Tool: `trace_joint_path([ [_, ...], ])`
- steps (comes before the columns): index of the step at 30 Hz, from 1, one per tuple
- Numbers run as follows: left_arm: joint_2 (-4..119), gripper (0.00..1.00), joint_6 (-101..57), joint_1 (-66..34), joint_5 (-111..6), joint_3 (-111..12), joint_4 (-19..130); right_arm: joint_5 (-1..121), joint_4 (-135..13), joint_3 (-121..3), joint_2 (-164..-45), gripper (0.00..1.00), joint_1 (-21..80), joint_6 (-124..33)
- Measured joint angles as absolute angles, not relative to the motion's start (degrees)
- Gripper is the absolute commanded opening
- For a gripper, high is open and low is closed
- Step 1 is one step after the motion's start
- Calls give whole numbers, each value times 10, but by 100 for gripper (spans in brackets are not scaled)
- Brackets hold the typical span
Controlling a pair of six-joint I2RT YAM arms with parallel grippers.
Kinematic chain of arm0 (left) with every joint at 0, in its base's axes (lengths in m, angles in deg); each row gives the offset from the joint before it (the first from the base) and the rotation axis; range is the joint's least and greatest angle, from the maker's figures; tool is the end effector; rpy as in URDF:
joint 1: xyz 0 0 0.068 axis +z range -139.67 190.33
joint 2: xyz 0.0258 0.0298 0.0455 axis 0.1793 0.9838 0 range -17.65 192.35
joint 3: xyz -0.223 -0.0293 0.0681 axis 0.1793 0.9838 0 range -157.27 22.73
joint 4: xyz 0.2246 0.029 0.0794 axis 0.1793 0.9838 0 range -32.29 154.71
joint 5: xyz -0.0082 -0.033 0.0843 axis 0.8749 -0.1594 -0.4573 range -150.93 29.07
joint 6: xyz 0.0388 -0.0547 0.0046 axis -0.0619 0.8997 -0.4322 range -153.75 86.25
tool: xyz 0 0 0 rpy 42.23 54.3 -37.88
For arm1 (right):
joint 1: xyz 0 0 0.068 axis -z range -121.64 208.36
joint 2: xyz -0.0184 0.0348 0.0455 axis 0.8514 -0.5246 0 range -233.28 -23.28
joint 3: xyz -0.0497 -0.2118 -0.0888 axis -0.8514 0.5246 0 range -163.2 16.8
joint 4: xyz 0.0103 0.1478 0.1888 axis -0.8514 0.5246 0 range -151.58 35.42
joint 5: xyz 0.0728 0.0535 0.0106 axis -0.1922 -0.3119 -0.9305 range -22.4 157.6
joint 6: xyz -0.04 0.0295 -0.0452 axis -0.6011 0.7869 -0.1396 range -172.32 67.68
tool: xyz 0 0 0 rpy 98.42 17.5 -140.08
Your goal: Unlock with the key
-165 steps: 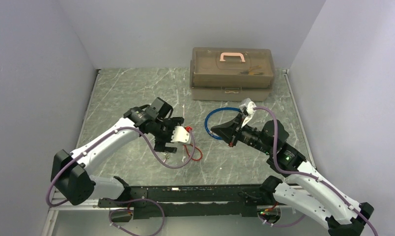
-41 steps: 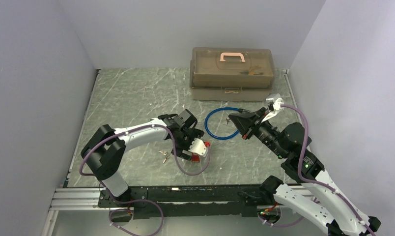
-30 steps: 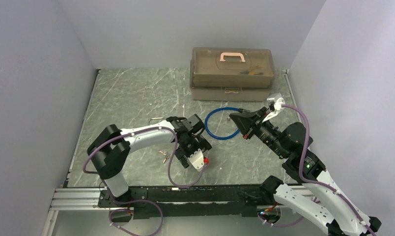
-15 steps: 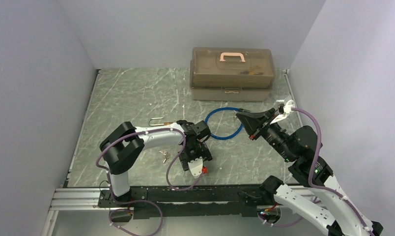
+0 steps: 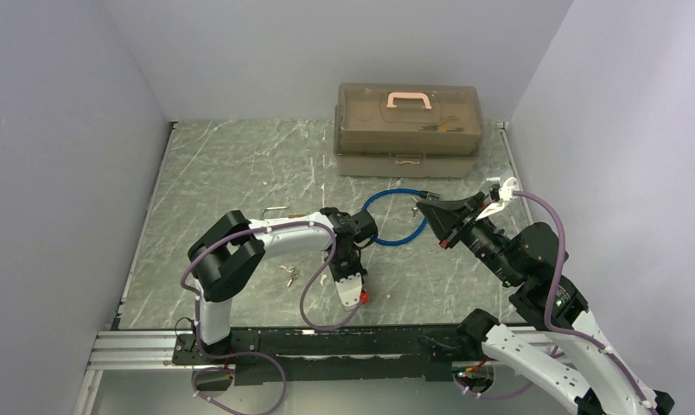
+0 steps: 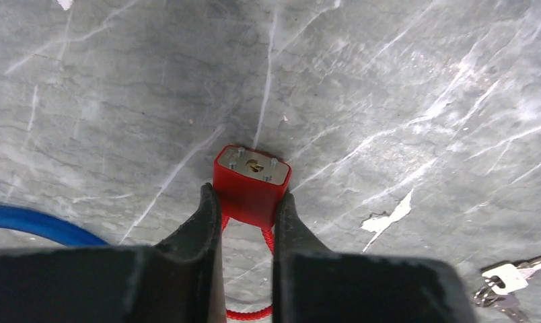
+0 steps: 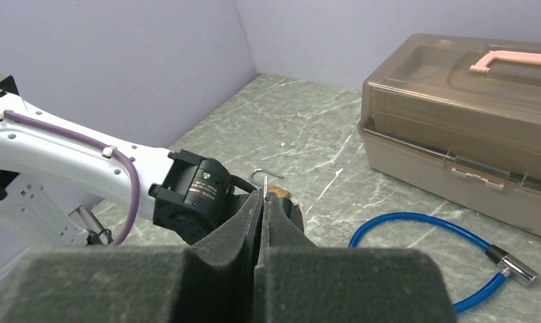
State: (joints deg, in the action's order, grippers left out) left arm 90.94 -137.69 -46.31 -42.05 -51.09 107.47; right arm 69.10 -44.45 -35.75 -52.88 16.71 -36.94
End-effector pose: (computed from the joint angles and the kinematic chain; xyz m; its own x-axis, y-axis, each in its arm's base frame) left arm 0.1614 -0.2768 0.1250 0.9154 0.2798 -0.2895 0.3368 -0.9261 0.1701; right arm 0.1000 0.0870 0.3792 -0.0978 0.2678 -0.9585 -0.6418 0.7191 0.2664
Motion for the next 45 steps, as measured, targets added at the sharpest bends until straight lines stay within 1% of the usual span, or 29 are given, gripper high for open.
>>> trace_joint_path([
  [5,904,0,-1346,-468,-433,-512,1060,694,-442,-365,-531,0,167,-370],
  [8,867,0,-1316,-464,-443,-500,1055,701,-441,-373,-535,0,167,-372],
  [12,762,0,-1255,-445,-457,-499,1064,707,-438,-384,-542,0,167,-379],
  [17,611,0,-1183,-431,-471,-554,1098,708,-431,-406,-548,0,167,-392],
  [23,442,0,-1137,-440,-421,-631,1134,700,-428,-425,-546,0,167,-404],
  [27,369,0,-1119,-452,-378,-654,1147,669,-428,-425,-542,0,167,-411],
  [30,349,0,-1111,-462,-357,-665,1151,642,-428,-425,-541,0,167,-414],
  [34,351,0,-1106,-467,-341,-677,1156,605,-430,-425,-547,0,167,-415],
  [45,357,0,-1110,-488,-337,-679,1156,525,-439,-425,-588,0,167,-418],
])
